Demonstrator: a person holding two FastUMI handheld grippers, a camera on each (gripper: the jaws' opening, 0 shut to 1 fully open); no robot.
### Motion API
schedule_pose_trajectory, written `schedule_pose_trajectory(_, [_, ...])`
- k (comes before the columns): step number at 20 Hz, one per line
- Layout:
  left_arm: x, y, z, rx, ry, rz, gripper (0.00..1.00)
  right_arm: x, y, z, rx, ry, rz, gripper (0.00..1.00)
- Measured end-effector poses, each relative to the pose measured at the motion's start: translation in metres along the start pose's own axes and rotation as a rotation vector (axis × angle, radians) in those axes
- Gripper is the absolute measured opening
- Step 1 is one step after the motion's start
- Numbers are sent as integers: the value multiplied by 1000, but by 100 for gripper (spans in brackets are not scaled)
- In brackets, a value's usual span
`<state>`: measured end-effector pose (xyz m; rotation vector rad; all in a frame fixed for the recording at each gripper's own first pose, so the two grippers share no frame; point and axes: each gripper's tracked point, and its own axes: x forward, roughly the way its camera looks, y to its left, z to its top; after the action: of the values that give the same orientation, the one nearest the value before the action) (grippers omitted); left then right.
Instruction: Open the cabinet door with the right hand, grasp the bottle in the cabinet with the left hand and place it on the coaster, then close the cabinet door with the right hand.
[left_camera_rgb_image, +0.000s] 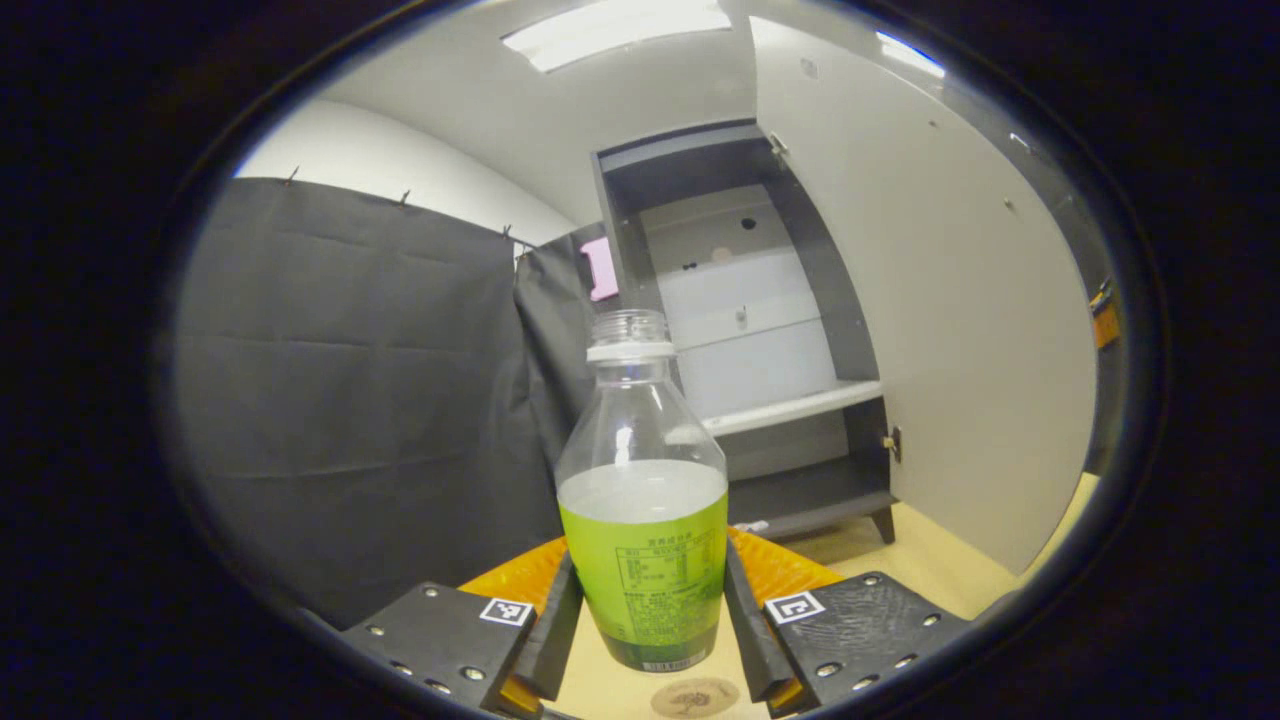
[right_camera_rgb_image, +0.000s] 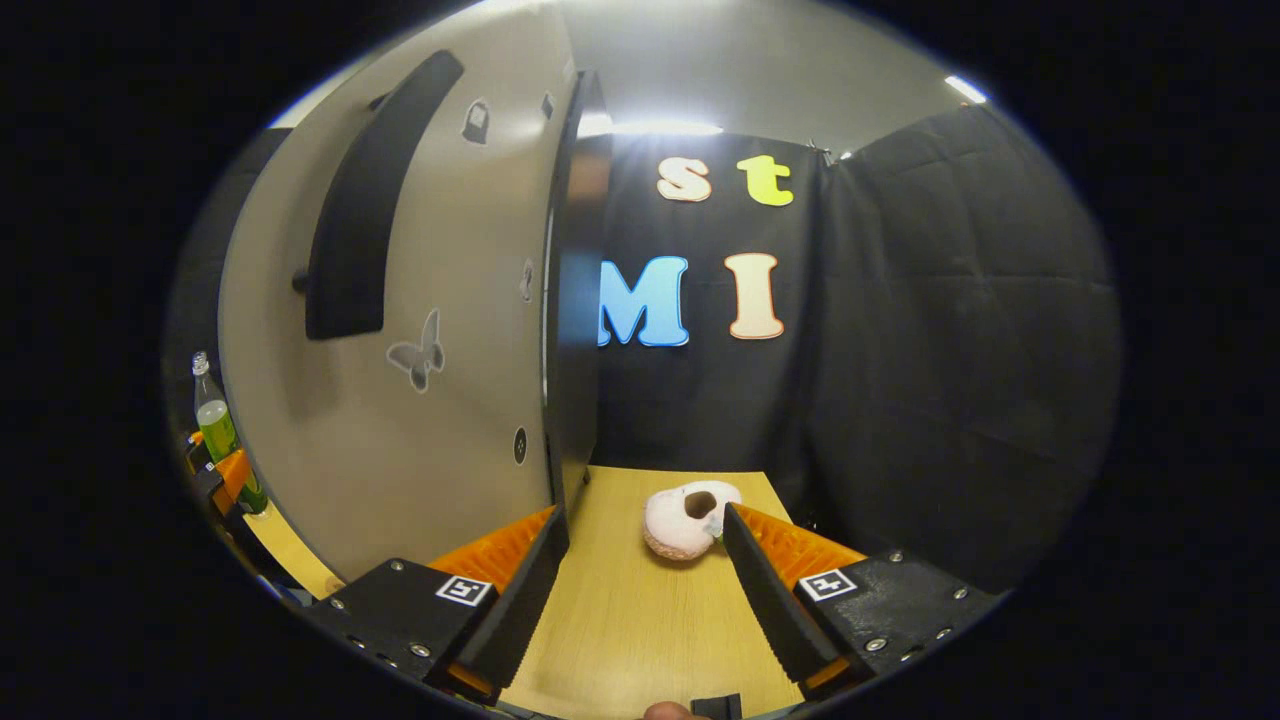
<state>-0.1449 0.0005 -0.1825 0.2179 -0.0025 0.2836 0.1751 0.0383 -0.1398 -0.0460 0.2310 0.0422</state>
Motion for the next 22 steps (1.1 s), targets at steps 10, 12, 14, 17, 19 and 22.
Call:
schedule_pose_trajectory(10, [33,-5,-147,-61,84,50,69,3,13,-106,-125,153,25,95])
schedule_pose_trajectory(12, [34,-7,-150,-83,73,60,69,-2,19,-114,-115,170,30,96])
schedule_pose_trajectory(14, [34,-6,-156,-90,84,71,75,-2,25,-119,-128,184,39,96])
schedule_pose_trajectory(17, [34,-3,-165,-101,117,98,70,0,33,-116,-147,178,55,96])
schedule_pose_trajectory(19, [35,-6,-165,-123,114,91,71,0,40,-118,-144,180,74,96])
schedule_pose_trajectory(22, [34,-6,-159,-111,81,85,71,1,41,-124,-139,193,78,96])
